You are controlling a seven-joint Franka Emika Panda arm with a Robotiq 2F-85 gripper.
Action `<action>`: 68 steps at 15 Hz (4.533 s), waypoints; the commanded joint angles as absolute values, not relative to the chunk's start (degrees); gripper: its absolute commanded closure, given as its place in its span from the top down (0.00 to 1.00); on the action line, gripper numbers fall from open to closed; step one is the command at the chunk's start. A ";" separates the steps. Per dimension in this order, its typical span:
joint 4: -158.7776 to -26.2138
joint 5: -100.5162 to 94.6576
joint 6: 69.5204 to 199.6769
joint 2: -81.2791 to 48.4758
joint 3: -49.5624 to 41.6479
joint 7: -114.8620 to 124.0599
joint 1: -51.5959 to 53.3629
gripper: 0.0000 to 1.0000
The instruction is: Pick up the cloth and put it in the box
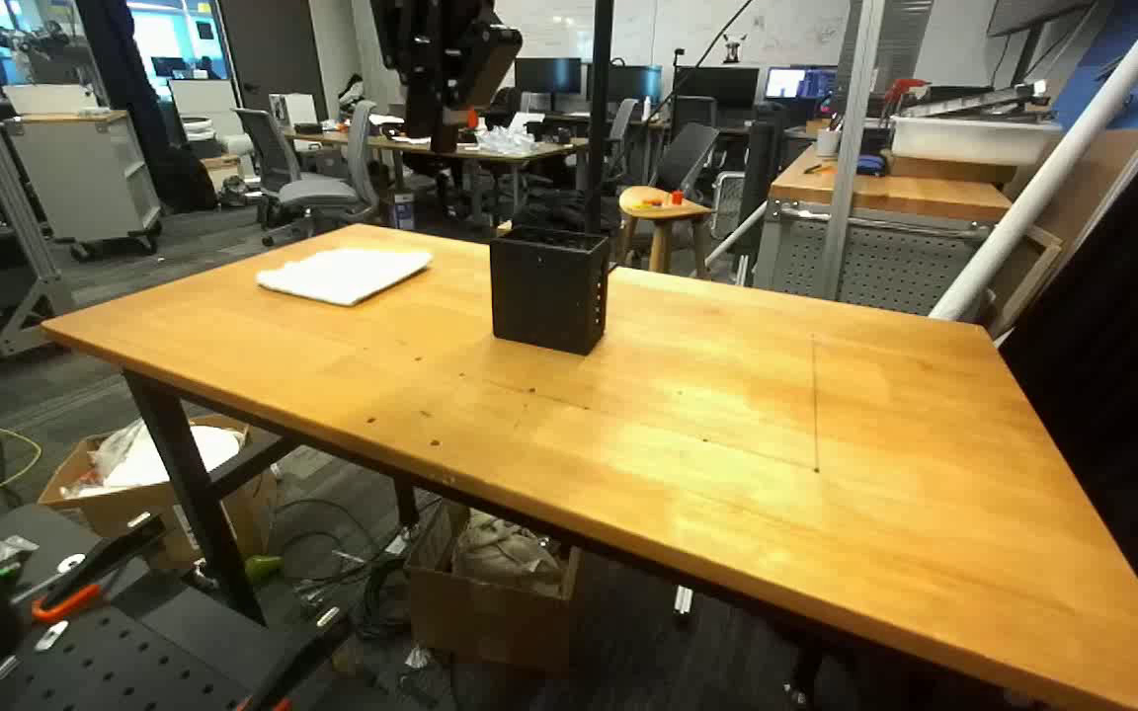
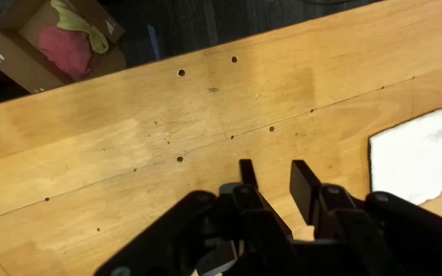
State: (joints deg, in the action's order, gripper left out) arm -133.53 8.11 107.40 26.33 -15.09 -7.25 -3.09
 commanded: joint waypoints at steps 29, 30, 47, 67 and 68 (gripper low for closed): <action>-119.55 8.06 117.78 8.60 -1.16 -5.10 2.49 1.00; -117.21 7.16 118.32 6.19 0.39 -4.01 3.15 1.00; -86.97 -7.29 118.92 -26.45 9.19 5.21 16.24 1.00; -65.44 -5.01 119.74 -55.48 8.04 8.54 21.85 1.00; -65.16 -5.02 119.48 -56.11 7.98 8.35 21.86 1.00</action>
